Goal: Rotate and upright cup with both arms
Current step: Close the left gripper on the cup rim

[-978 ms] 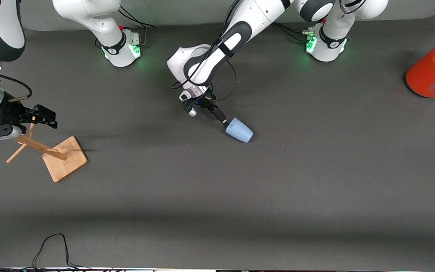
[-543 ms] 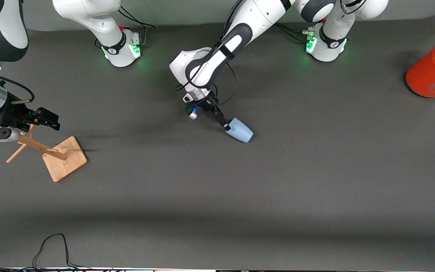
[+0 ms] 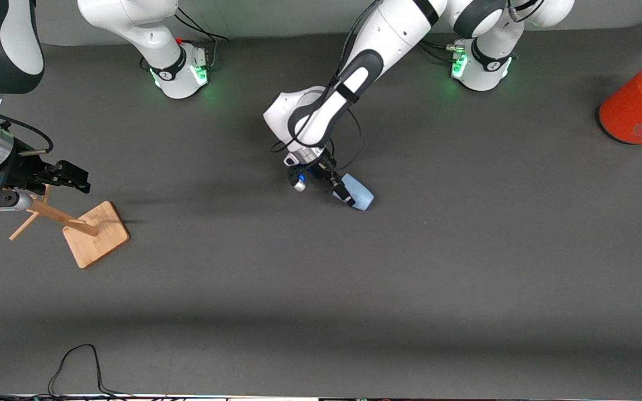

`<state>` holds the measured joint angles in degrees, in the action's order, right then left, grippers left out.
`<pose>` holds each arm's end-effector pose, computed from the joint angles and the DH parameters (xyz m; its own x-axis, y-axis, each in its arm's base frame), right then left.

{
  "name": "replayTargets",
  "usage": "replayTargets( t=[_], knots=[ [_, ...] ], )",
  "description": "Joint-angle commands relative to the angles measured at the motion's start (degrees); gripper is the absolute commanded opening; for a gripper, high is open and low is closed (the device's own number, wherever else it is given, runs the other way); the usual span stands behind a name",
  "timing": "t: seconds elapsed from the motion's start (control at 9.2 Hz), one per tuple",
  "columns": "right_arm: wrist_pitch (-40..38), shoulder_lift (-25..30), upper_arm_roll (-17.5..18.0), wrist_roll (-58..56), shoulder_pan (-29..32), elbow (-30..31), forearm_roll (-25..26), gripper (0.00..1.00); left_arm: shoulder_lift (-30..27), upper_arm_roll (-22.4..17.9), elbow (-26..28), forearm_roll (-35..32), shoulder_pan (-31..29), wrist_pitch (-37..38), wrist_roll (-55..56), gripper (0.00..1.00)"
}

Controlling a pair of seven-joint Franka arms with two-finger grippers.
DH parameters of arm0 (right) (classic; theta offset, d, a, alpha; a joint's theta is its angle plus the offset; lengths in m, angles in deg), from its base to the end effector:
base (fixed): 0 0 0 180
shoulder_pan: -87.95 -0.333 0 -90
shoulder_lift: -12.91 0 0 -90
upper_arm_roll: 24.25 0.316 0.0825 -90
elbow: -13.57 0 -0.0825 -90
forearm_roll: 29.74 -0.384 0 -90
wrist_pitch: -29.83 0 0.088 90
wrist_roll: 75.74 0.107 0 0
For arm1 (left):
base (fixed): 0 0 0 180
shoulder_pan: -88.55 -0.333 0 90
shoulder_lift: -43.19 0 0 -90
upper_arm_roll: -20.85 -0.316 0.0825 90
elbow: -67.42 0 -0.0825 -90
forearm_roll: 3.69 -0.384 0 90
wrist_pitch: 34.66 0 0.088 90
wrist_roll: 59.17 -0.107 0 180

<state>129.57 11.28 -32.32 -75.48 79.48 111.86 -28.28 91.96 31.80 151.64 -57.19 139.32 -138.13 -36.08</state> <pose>0.5715 0.0026 0.5546 1.0000 0.0068 -0.0028 0.0069 -0.9996 0.0291 0.3956 -0.5518 0.1643 0.5252 -0.8024 -0.2833 -0.7095 -0.2291 -0.6664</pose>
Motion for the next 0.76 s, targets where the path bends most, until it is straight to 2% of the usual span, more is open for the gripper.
replayTargets(
  t=[0.0,0.33,0.54,0.65],
  knots=[
    [-0.3,0.5,-0.2,1.2,-0.3,0.4,-1.0,1.0,-1.2,0.1,1.3,-0.9,0.2,-0.2,-0.6,0.0],
    [-0.5,0.6,-0.3,1.4,-0.3,0.5,-1.0,1.0,-3.1,0.4,-0.7,0.8,-0.9,-0.4,-1.5,0.0],
    [-0.5,0.8,-0.4,1.3,-0.2,0.5,-1.0,1.0,-3.6,0.2,-10.0,14.2,-1.6,0.3,0.9,0.0],
    [-0.4,0.8,-0.3,0.6,-0.2,0.5,-1.0,1.0,-4.1,0.0,-13.6,20.2,-2.5,0.4,9.2,0.0]
  ],
)
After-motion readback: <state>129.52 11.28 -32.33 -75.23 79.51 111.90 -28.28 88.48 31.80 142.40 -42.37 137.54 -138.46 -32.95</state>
